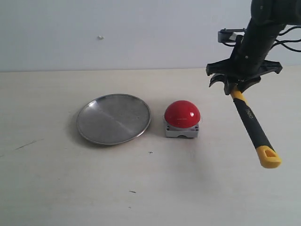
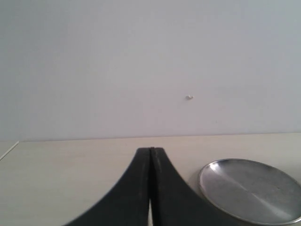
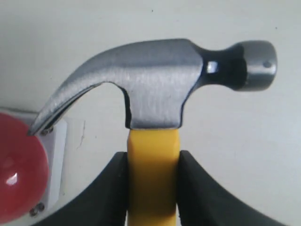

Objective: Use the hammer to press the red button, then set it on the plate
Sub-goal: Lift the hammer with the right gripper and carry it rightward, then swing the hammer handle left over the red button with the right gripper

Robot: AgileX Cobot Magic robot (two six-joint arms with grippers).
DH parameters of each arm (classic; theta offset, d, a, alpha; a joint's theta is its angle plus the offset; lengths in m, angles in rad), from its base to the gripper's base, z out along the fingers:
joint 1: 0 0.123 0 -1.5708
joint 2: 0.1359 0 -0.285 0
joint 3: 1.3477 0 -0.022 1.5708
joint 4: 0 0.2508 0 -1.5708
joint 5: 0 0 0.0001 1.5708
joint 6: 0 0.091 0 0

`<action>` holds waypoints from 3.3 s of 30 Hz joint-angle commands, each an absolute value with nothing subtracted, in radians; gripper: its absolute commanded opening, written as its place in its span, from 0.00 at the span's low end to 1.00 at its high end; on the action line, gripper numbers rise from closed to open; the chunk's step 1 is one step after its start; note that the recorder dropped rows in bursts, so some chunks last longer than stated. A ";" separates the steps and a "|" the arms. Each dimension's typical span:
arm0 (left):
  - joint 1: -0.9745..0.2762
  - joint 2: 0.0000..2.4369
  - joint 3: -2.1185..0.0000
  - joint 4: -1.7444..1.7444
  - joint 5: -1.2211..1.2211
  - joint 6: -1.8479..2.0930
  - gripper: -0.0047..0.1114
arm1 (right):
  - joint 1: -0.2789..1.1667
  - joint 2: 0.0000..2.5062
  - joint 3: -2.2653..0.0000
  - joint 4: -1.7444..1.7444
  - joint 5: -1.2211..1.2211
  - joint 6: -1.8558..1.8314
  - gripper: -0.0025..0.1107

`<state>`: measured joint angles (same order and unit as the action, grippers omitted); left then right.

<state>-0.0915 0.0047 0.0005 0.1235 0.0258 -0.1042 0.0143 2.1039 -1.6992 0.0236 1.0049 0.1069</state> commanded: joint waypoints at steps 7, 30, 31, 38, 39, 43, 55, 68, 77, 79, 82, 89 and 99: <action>-0.090 0.000 0.000 0.121 0.022 -0.105 0.04 | 0.015 1.681 -1.171 0.279 0.725 -0.025 0.02; -0.090 0.000 0.000 0.121 0.022 -0.105 0.04 | 0.017 1.350 -0.558 1.695 0.648 -1.169 0.02; -0.090 0.000 0.000 0.121 0.022 -0.105 0.04 | 0.017 1.350 -0.538 1.744 0.667 -1.228 0.02; -0.090 0.000 0.000 0.121 0.022 -0.105 0.04 | 0.017 1.350 -0.526 1.744 0.679 -1.325 0.02; -0.090 0.000 0.000 0.121 0.022 -0.105 0.04 | 0.017 1.350 -0.533 1.744 0.678 -1.334 0.02; -0.090 0.000 0.000 0.121 0.022 -0.105 0.04 | 0.017 1.350 -0.576 1.744 0.664 -1.361 0.02; -0.090 0.000 0.000 0.121 0.022 -0.105 0.04 | 0.017 1.363 -0.677 1.744 0.455 -1.419 0.02; -0.090 0.000 0.000 0.121 0.022 -0.105 0.04 | 0.017 1.363 -0.776 1.744 0.174 -1.379 0.02; -0.090 0.000 0.000 0.121 0.022 -0.105 0.04 | 0.017 1.363 -0.776 1.744 0.090 -1.326 0.02; -0.090 0.000 0.000 0.121 0.022 -0.105 0.04 | 0.017 1.363 -0.776 1.744 0.076 -1.354 0.02; -0.090 0.000 0.000 0.121 0.022 -0.105 0.04 | 0.017 1.363 -0.776 1.744 0.048 -1.375 0.02; -0.090 0.000 0.000 0.121 0.022 -0.105 0.04 | 0.017 1.378 -0.776 1.744 -0.086 -1.414 0.02; -0.090 0.000 0.000 0.121 0.022 -0.105 0.04 | 0.017 1.409 -0.789 0.979 -0.218 -0.627 0.02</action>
<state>-0.0915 0.0047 0.0005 0.1235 0.0258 -0.1042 0.0166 1.4183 -0.7689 1.2994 -0.2281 -0.9861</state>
